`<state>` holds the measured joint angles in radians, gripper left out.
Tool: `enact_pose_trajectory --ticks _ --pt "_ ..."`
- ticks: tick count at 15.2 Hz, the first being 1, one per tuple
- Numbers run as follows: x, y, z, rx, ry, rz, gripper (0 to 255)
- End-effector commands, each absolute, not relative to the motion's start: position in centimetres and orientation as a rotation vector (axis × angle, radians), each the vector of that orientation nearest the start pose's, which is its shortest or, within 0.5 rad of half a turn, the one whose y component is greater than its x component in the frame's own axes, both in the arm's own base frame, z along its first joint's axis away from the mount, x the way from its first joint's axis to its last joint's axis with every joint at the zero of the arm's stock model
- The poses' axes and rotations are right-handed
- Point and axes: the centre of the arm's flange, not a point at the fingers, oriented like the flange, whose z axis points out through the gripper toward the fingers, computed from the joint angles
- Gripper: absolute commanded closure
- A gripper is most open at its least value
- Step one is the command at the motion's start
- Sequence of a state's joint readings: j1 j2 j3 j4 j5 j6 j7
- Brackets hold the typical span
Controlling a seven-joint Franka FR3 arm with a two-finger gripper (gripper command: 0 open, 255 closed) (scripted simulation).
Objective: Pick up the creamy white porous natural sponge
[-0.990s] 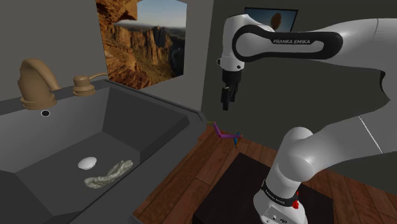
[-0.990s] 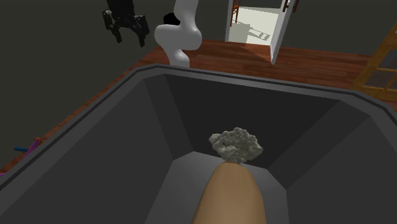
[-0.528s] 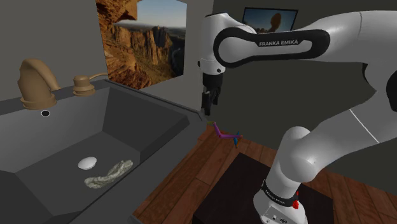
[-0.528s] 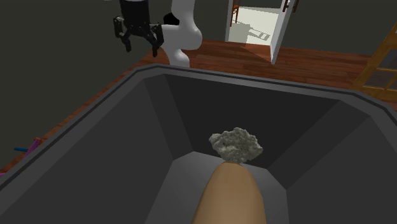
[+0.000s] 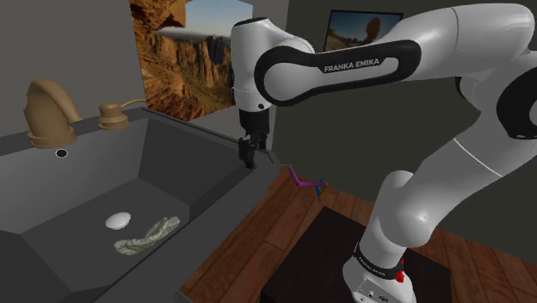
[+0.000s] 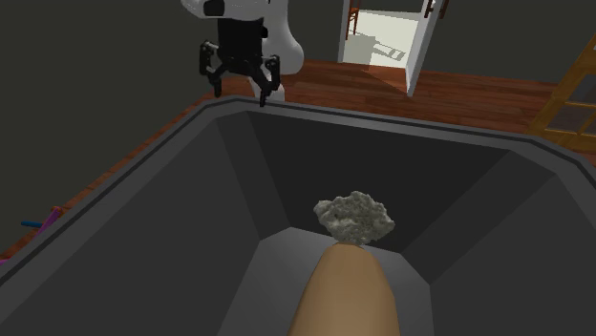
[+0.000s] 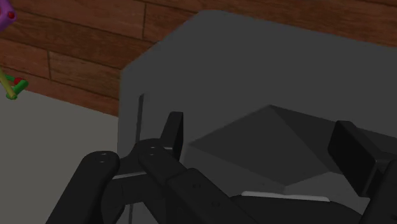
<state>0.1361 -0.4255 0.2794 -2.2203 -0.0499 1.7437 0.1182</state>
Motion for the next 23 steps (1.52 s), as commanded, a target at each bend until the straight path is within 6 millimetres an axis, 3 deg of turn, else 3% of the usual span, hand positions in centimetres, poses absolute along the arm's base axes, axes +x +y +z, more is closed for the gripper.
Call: enact_pose_trajectory --ticks 1,12,23 --pt "39.0 20.4 52.6 -3.292 -0.495 0.023 0" --pt "42.2 34.9 49.8 -3.334 -0.674 -0.059 0" --pt "44.0 49.6 46.2 -3.364 -0.86 -0.145 0"
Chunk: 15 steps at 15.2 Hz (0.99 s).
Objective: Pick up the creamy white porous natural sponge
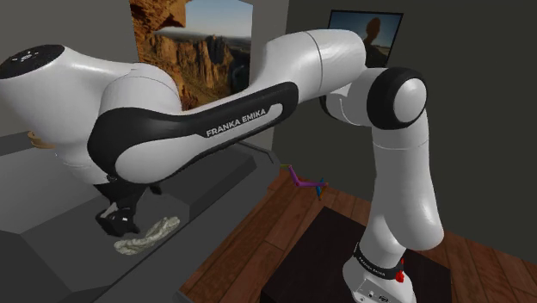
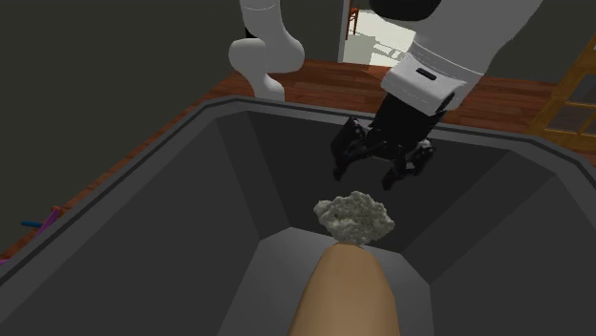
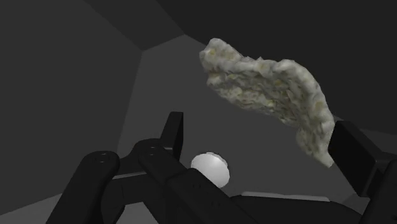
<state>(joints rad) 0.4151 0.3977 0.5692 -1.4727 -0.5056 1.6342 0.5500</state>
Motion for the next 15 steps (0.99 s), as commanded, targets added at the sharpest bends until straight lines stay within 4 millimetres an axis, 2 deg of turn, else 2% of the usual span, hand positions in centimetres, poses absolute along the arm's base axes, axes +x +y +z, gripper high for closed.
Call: enact_pose_trajectory --ticks 1,3,4,11,13,14,15 --pt "44.1 50.9 45.8 -3.366 -0.878 -0.153 0" --pt "44.3 53.5 45.1 -3.369 -0.912 -0.169 0" --pt "44.3 54.0 44.9 -3.37 -0.918 -0.172 0" --pt "44.3 54.0 40.9 -3.37 -0.918 -0.172 0" --pt "44.3 54.0 40.9 -3.37 -0.918 -0.171 0" --pt "44.3 54.0 41.0 -3.37 -0.918 -0.171 255" --pt "44.3 54.0 41.0 -3.37 -0.918 -0.171 255"
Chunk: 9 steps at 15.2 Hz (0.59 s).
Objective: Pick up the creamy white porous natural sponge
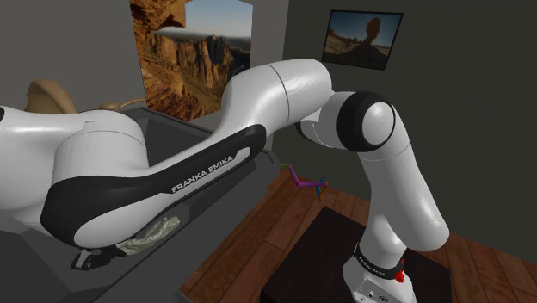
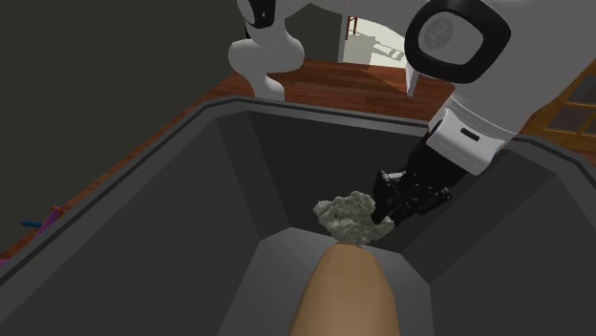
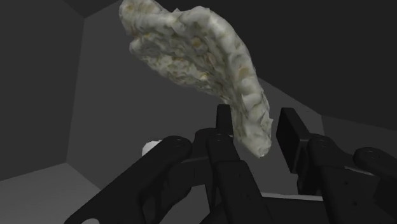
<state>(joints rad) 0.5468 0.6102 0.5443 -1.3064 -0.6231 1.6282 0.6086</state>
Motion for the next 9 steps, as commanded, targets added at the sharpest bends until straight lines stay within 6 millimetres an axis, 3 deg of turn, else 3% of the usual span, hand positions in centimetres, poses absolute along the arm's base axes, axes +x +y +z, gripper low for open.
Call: enact_pose_trajectory --ticks 1,9 --pt "44.29 53.99 40.96 -3.37 -0.918 -0.171 255" --pt "44.28 53.98 41.47 -3.37 -0.918 -0.171 255"
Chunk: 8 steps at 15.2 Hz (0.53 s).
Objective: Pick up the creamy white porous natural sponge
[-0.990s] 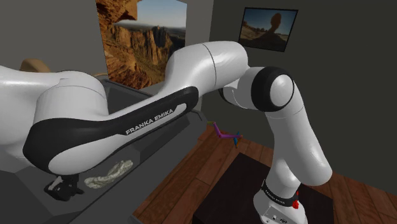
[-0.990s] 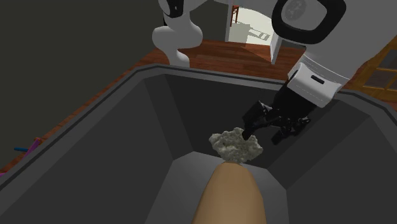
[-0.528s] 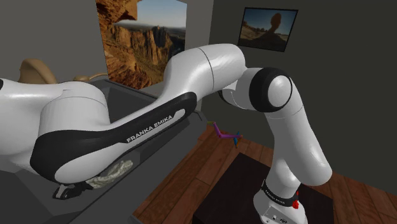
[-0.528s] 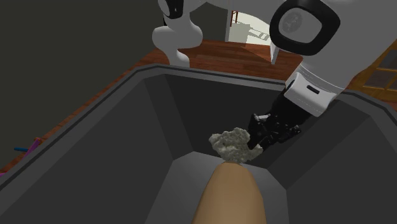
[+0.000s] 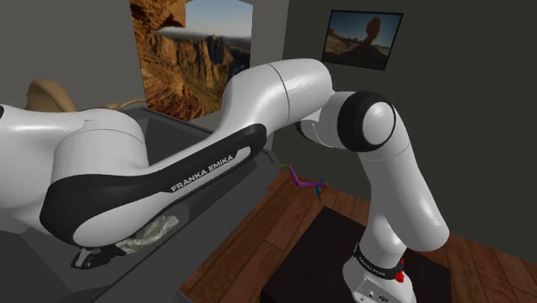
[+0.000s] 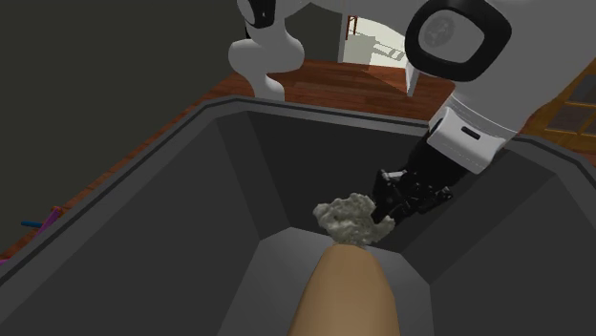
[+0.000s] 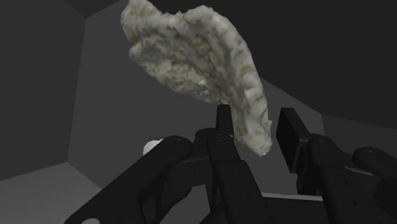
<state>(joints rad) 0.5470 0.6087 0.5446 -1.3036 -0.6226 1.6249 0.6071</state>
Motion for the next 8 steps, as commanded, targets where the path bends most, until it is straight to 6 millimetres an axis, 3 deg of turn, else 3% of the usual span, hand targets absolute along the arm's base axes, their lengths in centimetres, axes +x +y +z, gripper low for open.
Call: enact_pose_trajectory --ticks 1,8 --pt "44.3 54.0 42.0 -3.37 -0.918 -0.172 255" --pt "44.3 54.0 45.7 -3.37 -0.918 -0.172 255"
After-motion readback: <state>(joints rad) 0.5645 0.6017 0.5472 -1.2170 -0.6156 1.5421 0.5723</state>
